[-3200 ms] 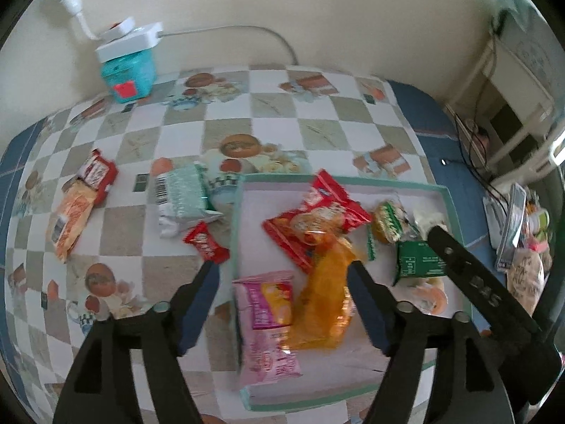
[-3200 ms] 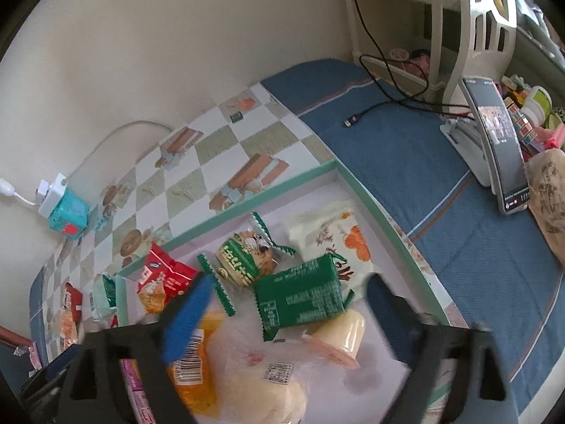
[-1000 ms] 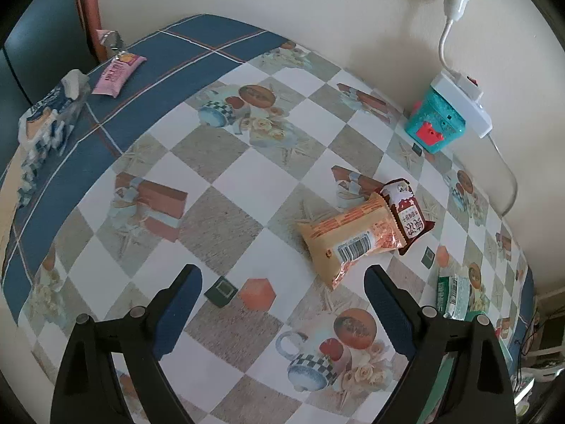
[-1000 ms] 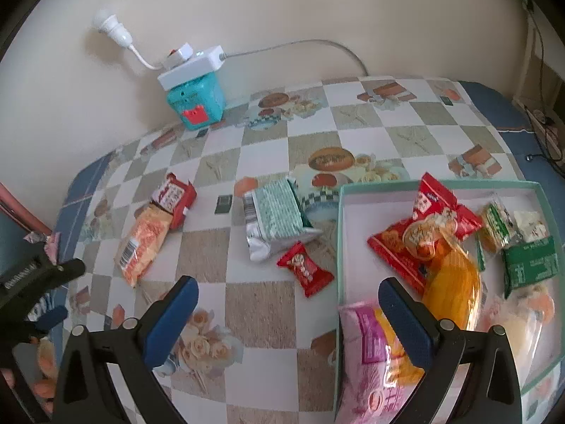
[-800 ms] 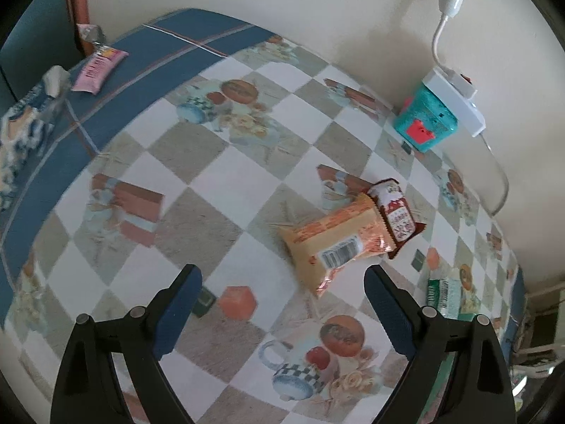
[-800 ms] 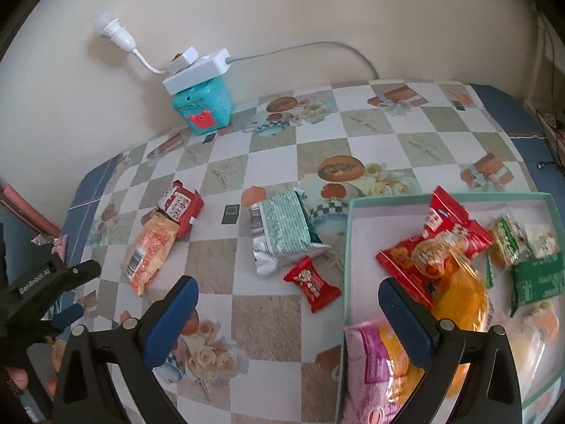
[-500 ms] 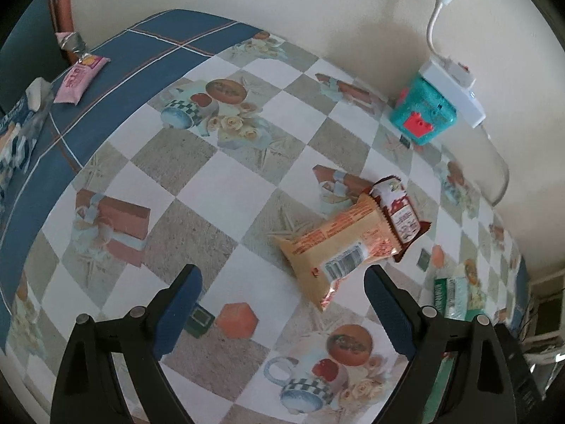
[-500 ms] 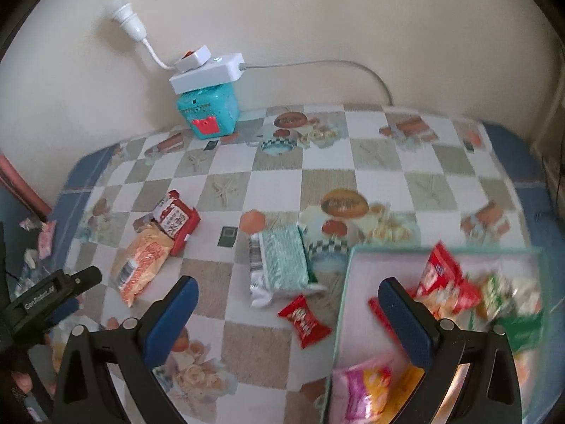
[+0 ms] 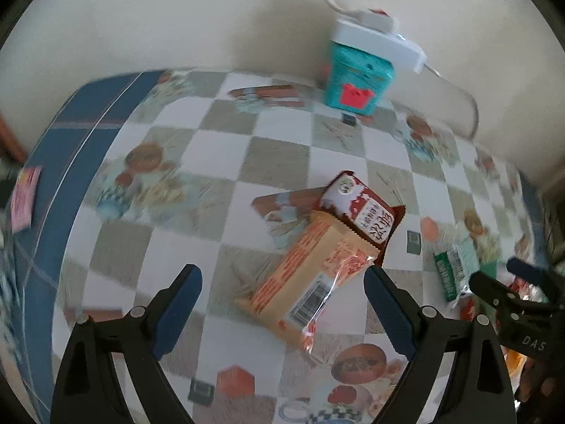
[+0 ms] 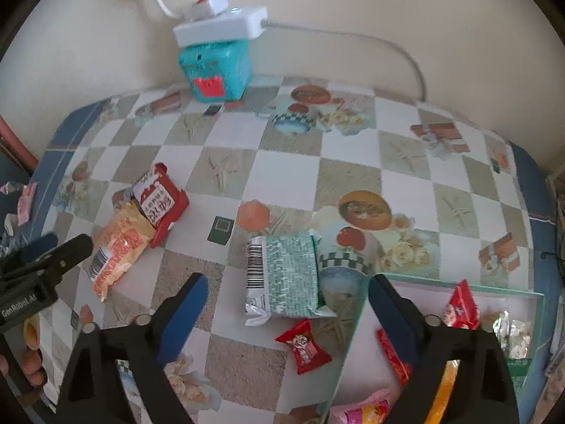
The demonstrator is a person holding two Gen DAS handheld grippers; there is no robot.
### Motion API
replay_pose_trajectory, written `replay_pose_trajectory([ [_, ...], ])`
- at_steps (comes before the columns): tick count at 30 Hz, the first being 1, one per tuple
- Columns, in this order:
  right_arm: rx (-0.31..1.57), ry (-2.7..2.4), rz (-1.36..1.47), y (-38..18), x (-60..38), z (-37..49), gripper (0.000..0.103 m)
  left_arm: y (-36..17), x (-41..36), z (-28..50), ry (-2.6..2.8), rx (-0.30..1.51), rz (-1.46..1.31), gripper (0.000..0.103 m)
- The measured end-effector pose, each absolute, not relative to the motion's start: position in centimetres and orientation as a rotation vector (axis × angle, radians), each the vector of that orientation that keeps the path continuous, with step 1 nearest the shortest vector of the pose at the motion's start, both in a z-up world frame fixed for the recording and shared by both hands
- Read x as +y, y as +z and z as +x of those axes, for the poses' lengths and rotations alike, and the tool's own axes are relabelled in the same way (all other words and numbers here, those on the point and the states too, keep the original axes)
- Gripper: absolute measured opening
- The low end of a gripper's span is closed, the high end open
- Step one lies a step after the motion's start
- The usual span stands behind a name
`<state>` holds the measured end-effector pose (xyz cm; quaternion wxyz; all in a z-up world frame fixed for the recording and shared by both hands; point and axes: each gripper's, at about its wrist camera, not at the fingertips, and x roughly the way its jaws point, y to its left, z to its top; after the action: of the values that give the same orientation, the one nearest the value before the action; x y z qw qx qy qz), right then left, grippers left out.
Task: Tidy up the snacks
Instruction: 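Move both open tools back over the remaining packs on the tablecloth, then grasp the mint-green wrapped pack with the right tool while the left tool grasps the beige bread pack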
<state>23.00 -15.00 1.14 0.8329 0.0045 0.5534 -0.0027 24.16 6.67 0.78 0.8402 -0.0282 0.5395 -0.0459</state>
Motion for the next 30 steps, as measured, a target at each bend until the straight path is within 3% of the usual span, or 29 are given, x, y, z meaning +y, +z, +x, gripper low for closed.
replay_pose_trajectory([
  [6, 1.217, 0.017, -0.075, -0.5, -13.4, 24.0, 0.084, -1.0, 5.2, 25.8, -0.122, 1.174, 0.063, 0.091],
  [7, 1.222, 0.019, -0.08, -0.7, -13.3, 24.2, 0.079, -1.2, 5.1, 25.8, -0.124, 1.178, 0.068, 0.09],
  [12, 1.254, 0.015, -0.094, -1.9, -13.2, 25.1, 0.076, -2.3, 4.6, 26.0, -0.144, 1.196, 0.078, 0.077],
  [15, 1.274, 0.013, -0.084, -2.6, -13.4, 25.6, 0.066, -2.8, 4.3, 26.1, -0.163, 1.204, 0.071, 0.061],
  [19, 1.286, 0.009, -0.066, -3.0, -13.8, 25.9, 0.054, -2.9, 3.9, 26.0, -0.168, 1.207, 0.077, 0.052],
  [23, 1.285, 0.015, -0.047, -3.1, -14.1, 26.0, 0.053, -2.7, 3.7, 25.8, -0.164, 1.207, 0.074, 0.04],
  [30, 1.261, 0.034, 0.024, -2.1, -14.5, 24.8, 0.053, -1.4, 4.7, 24.1, -0.08, 1.186, 0.035, 0.038],
])
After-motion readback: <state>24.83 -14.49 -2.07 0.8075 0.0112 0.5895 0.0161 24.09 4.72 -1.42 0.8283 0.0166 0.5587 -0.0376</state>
